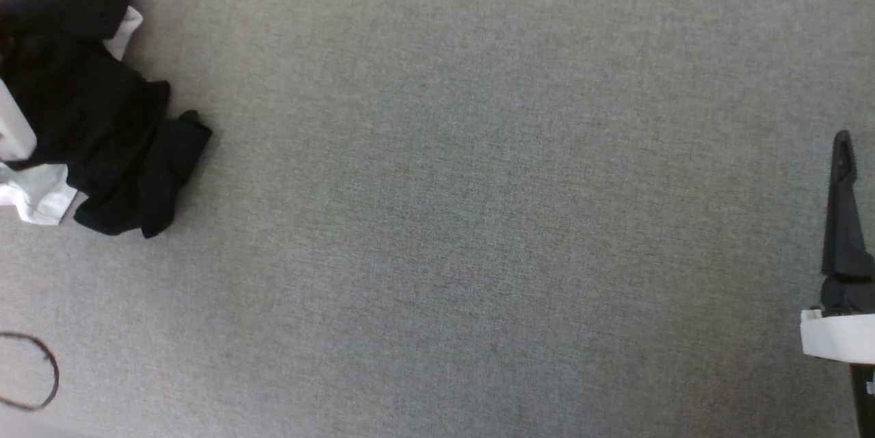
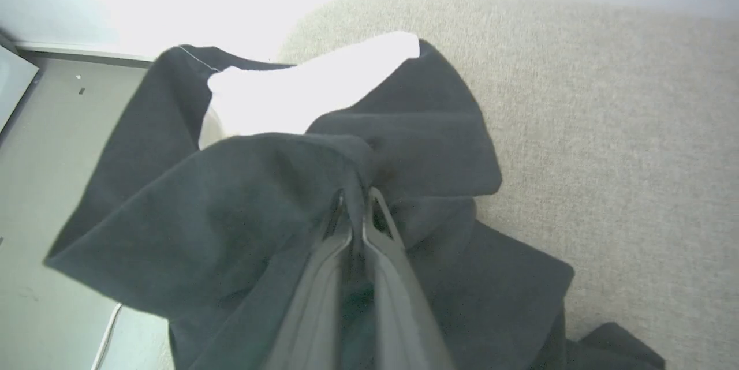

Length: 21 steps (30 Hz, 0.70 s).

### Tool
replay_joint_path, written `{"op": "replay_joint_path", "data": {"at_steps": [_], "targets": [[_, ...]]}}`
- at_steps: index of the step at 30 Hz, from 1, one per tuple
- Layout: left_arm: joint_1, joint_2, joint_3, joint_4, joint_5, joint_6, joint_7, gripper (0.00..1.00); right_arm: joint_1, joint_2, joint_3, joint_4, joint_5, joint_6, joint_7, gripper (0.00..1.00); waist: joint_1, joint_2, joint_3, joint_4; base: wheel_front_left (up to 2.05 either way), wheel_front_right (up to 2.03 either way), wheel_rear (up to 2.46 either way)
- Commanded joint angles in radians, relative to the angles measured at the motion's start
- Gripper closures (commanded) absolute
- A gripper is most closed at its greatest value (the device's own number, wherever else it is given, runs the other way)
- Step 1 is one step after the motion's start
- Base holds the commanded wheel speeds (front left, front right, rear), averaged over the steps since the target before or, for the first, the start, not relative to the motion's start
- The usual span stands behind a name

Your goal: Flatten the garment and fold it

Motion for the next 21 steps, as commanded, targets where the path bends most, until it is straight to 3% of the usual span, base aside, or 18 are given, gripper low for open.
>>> {"op": "replay_joint_path", "data": {"at_steps": [1, 14, 21], "targets": [[-0.021, 0.008, 0.009, -0.002, -0.012, -0.008, -0.02, 1.0, -0.007, 0.002, 0.002, 0.013, 0.01, -0.001, -0.011, 0.0, 0.0, 0.0, -0.03, 0.003, 0.0, 0.0, 0.0], [-0.136, 0.035, 0.044, -0.136, -0.052, -0.013, -0.067, 1.0, -0.013, 0.002, 0.014, 0.151, 0.088, -0.001, -0.097, 0.0, 0.0, 0.0, -0.187, 0.007, 0.0, 0.0, 0.0], [-0.267, 0.0, 0.041, -0.285, -0.071, 0.018, -0.024, 1.0, 0.014, 0.002, 0.027, 0.253, 0.15, -0.001, -0.167, 0.0, 0.0, 0.0, -0.315, -0.019, 0.0, 0.0, 0.0]]}}
